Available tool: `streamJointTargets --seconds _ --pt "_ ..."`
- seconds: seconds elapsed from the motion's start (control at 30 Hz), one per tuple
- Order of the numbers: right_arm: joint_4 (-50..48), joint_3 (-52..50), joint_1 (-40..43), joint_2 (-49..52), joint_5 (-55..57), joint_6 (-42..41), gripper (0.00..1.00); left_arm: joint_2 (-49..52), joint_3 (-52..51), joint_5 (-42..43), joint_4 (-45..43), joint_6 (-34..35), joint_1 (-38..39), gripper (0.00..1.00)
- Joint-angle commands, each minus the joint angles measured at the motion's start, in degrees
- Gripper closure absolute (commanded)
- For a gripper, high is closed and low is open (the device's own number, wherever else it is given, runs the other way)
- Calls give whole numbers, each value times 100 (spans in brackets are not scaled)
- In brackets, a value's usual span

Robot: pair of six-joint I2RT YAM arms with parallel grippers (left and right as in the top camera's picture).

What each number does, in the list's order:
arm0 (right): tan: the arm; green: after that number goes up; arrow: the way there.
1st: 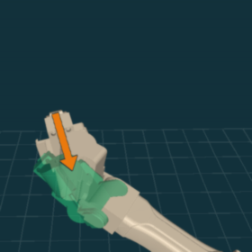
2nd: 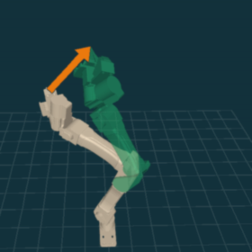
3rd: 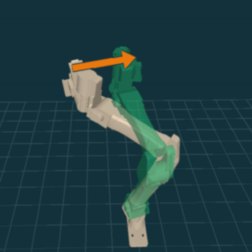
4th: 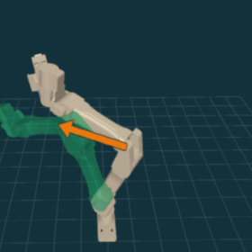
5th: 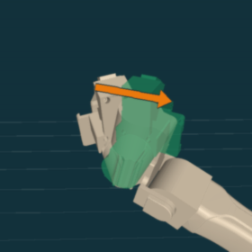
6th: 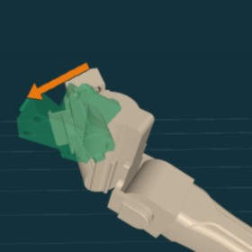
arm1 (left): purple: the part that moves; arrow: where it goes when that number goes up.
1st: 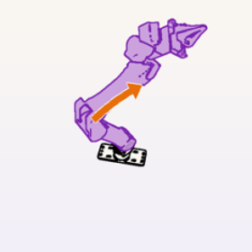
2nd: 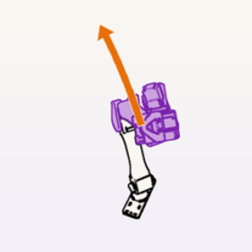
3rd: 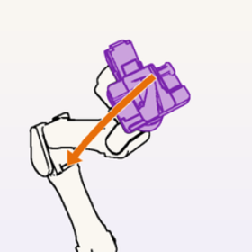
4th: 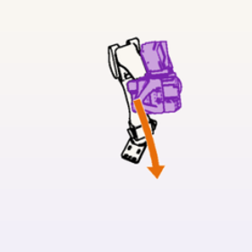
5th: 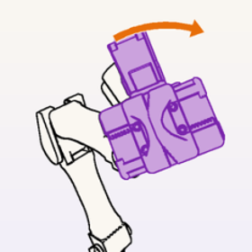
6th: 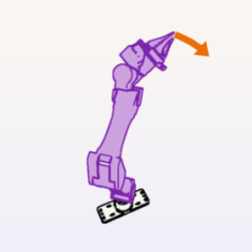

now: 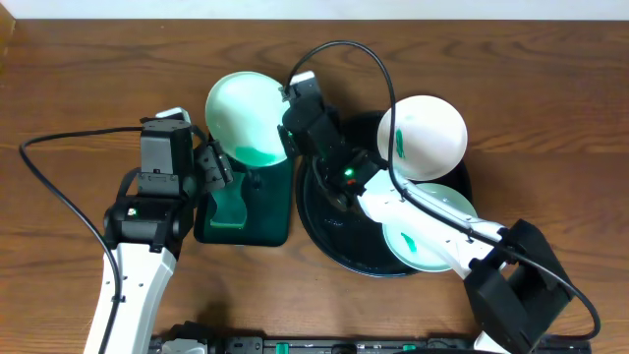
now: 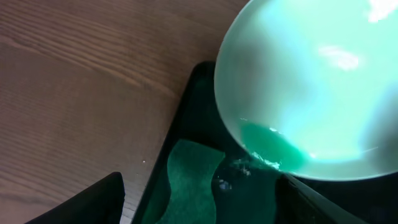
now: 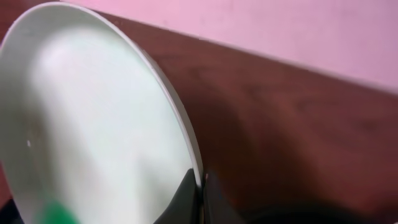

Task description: Clean dirty plates on tray and stack at the side

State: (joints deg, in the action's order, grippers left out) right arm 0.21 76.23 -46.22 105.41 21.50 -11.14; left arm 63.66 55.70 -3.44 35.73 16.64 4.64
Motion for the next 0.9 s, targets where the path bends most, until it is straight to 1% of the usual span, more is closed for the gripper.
streamJointTargets --seconds 0.0,0.17,0.23,0.47,0.5,0.73,0.87 --pt "-201 87 -94 -17 291 1012 99 33 142 -131 0 -11 -13 22" --pt "-525 87 -245 -17 444 1805 99 33 142 -131 2 -11 -13 22" --pt "-741 87 -348 -17 761 2232 99 33 142 -131 2 -11 -13 22" --pt "-1408 87 -675 -17 1786 3248 99 33 142 -131 0 -11 -13 22" --pt "-1530 87 -769 -17 1954 3508 99 33 142 -131 0 -11 -13 22" --pt "-1998 87 -1060 -17 2203 4310 99 33 142 -131 0 -11 -13 22" --pt "-2208 87 -1172 -17 2345 4468 99 33 142 -131 0 -11 -13 22"
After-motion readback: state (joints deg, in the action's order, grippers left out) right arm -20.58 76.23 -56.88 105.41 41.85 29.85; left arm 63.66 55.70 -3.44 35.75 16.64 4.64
